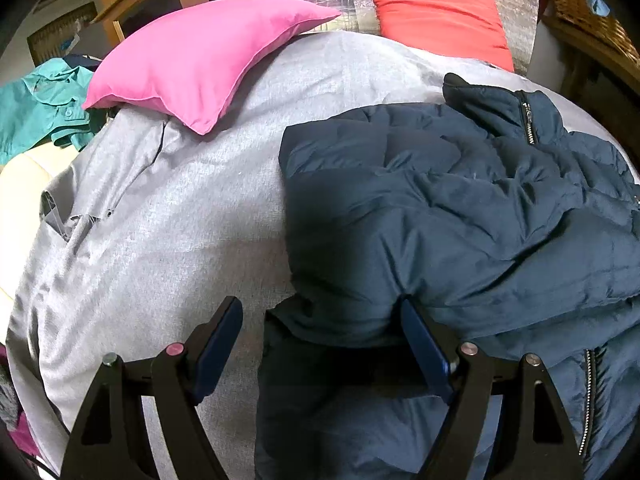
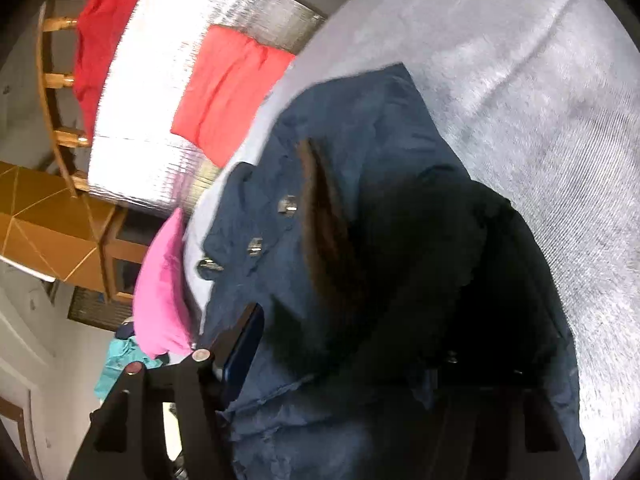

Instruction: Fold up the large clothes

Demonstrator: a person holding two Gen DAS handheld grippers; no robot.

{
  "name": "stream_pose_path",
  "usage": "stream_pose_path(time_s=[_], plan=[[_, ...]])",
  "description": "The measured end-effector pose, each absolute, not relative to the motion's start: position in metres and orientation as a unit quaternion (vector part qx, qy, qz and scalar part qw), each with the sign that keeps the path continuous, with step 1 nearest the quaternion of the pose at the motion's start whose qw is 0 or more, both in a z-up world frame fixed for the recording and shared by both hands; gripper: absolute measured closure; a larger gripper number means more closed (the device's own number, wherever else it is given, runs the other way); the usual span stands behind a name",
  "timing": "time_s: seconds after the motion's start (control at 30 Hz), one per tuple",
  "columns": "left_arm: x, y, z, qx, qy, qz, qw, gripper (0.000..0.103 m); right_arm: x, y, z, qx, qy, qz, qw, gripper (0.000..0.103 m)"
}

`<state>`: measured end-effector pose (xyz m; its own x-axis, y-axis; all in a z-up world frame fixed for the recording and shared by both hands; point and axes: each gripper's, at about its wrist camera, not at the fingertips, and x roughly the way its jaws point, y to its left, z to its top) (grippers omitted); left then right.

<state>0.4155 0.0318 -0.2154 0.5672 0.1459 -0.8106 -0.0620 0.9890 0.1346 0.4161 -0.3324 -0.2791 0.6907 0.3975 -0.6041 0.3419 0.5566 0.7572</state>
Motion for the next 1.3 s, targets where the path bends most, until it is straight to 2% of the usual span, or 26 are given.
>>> stream_pose_path(time_s=[0.1,0.27,0.37,0.5,1.13,1.3], plan=[[0.414,0.032,-0.215,0.050,0.459,0.058,0.885,0.021,0.417,-0.332,-0.281,0.451,0.402,-0.003,0.797,0.053],[0.414,0.031,-0.216,0.058,0.456,0.056,0.887,0.021,0.417,-0.326,-0.270,0.414,0.400,-0.008,0.818,0.065],[0.414,0.031,-0.215,0.062,0.453,0.055,0.887,0.021,0.413,-0.319,-0.260,0.374,0.381,-0.022,0.845,0.065],[0.414,0.030,-0.216,0.065,0.452,0.053,0.888,0.021,0.420,-0.306,-0.269,0.316,0.397,-0.039,0.861,0.065],[0.411,0.031,-0.223,0.071,0.463,0.041,0.883,0.021,0.414,-0.309,-0.276,0.312,0.373,-0.013,0.874,0.062],[0.412,0.039,-0.234,0.032,0.486,0.024,0.873,0.017,0.415,-0.309,-0.277,0.313,0.369,-0.010,0.875,0.062]])
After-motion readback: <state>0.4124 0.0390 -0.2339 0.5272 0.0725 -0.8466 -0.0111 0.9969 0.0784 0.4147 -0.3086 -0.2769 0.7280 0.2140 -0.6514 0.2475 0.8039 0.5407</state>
